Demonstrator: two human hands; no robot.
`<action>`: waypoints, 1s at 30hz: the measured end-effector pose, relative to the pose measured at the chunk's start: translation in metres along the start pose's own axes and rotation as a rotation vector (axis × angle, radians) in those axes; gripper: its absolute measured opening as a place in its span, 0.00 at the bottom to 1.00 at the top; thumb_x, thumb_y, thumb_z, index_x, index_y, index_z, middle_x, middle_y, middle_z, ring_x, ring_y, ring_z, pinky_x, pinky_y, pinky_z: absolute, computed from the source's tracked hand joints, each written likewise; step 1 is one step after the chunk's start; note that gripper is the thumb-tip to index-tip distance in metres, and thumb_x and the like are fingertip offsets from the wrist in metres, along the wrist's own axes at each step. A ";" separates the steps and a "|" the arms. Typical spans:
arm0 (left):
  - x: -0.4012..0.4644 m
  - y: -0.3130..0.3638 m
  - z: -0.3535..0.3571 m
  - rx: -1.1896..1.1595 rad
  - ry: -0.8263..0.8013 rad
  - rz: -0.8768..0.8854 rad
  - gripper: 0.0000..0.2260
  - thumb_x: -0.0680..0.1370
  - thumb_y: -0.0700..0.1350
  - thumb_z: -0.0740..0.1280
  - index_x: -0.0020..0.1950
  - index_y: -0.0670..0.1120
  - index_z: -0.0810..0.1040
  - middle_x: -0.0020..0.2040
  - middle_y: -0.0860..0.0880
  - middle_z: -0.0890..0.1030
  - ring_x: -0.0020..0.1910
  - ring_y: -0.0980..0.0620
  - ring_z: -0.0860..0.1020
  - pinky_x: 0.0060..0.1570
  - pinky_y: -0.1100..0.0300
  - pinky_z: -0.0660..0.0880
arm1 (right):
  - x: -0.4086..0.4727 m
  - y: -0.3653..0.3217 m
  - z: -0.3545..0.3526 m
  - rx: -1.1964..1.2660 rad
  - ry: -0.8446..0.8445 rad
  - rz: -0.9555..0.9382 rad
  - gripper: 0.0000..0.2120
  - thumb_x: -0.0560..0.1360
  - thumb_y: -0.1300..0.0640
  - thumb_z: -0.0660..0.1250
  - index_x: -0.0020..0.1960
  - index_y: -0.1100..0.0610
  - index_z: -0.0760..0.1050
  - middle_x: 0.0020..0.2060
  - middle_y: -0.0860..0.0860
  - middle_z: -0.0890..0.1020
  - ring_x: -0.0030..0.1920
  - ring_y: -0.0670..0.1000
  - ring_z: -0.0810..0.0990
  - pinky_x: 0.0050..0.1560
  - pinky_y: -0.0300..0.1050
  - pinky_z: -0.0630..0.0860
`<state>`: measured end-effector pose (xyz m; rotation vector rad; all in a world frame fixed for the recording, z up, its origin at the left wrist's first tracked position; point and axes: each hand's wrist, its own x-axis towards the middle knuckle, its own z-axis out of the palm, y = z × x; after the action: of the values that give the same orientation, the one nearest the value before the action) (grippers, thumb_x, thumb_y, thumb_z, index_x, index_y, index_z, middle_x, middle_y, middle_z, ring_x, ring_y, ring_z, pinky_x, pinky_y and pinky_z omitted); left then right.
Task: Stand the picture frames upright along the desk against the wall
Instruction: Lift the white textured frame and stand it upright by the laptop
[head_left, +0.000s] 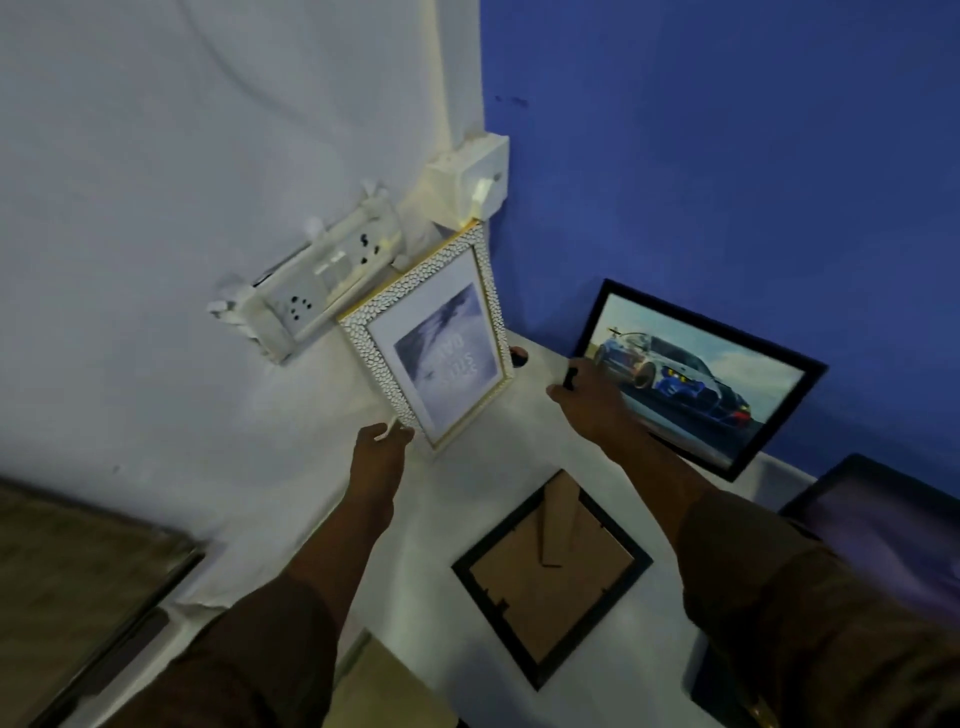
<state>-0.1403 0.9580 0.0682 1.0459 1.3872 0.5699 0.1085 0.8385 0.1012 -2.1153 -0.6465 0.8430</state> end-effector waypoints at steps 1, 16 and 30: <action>0.006 0.002 -0.006 0.015 0.012 0.004 0.24 0.74 0.48 0.74 0.68 0.45 0.72 0.60 0.42 0.78 0.55 0.47 0.77 0.51 0.55 0.74 | 0.007 -0.007 0.006 -0.004 -0.014 -0.008 0.30 0.79 0.51 0.68 0.77 0.56 0.63 0.73 0.58 0.72 0.70 0.59 0.73 0.70 0.55 0.71; 0.081 0.015 -0.015 0.360 -0.163 0.232 0.04 0.78 0.39 0.70 0.48 0.47 0.83 0.44 0.55 0.85 0.44 0.55 0.80 0.47 0.65 0.74 | 0.144 -0.069 0.051 -0.226 -0.061 -0.267 0.22 0.81 0.66 0.60 0.74 0.61 0.67 0.70 0.60 0.74 0.68 0.60 0.75 0.67 0.53 0.73; 0.025 0.027 -0.018 0.168 -0.178 0.419 0.08 0.82 0.38 0.66 0.56 0.38 0.83 0.50 0.47 0.86 0.46 0.57 0.81 0.49 0.64 0.77 | 0.099 -0.024 0.019 -0.231 -0.041 -0.219 0.10 0.79 0.71 0.59 0.51 0.65 0.79 0.43 0.57 0.82 0.42 0.56 0.80 0.39 0.28 0.74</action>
<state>-0.1471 0.9964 0.0807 1.5036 1.0772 0.6519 0.1550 0.9271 0.0755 -2.1837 -1.0194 0.7191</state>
